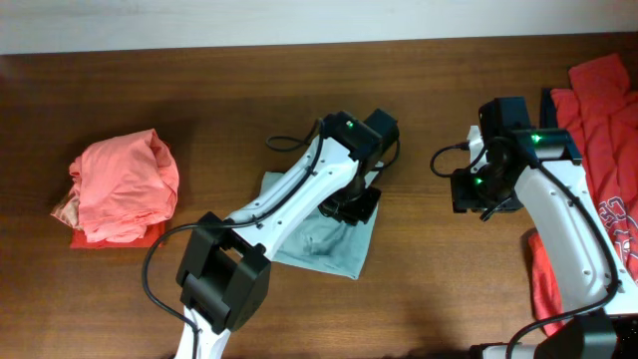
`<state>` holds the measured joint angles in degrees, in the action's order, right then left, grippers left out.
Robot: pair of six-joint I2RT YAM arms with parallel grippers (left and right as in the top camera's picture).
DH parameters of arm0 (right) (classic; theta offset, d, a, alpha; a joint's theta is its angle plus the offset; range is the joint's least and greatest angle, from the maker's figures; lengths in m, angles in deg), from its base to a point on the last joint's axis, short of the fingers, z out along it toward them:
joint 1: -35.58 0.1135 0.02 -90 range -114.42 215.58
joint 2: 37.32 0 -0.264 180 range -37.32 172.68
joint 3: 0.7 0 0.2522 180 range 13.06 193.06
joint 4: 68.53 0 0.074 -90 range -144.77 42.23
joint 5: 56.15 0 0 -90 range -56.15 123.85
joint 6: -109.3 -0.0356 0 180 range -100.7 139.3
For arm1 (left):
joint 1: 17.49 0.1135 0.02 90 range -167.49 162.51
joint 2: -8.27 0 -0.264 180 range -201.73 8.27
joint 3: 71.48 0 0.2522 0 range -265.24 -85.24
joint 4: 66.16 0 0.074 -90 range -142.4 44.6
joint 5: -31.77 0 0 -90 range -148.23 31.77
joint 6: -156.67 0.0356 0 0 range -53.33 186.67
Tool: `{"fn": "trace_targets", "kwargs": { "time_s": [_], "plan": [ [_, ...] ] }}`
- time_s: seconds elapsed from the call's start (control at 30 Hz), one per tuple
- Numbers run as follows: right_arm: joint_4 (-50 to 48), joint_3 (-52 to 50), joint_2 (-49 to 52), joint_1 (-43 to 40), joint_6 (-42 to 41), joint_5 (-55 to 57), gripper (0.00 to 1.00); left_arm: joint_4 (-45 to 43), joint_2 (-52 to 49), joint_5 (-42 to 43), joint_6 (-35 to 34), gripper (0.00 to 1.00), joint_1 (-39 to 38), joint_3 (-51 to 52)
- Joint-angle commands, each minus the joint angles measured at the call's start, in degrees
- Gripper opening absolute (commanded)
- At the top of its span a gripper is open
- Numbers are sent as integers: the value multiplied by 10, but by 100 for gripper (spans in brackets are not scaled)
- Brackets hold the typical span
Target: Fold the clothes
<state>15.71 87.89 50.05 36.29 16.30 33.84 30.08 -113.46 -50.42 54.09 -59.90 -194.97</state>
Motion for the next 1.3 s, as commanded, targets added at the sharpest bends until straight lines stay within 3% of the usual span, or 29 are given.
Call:
{"fn": "trace_targets", "kwargs": {
  "time_s": [0.0,0.17,0.33,0.43,0.63,0.97,1.27],
  "plan": [
    [0,5,-3,-3,-5,-2,56,21,-4,-10,35,24,19,-24],
    [-2,5,-3,-2,-1,-28,59,63,-3,-109,34,24,62,-91],
    [-3,5,-2,10,49,-123,59,50,-3,-126,32,25,129,-122],
    [-10,5,2,50,60,-167,64,19,-5,-124,15,41,191,-115],
    [-27,3,21,143,54,-198,67,-8,-6,-116,15,45,250,-86],
    [-104,-32,78,257,-33,-209,67,-46,-6,-117,16,44,264,19],
    [-167,-42,124,321,-59,-218,67,-94,-6,-105,16,44,264,111]
  ]
}}
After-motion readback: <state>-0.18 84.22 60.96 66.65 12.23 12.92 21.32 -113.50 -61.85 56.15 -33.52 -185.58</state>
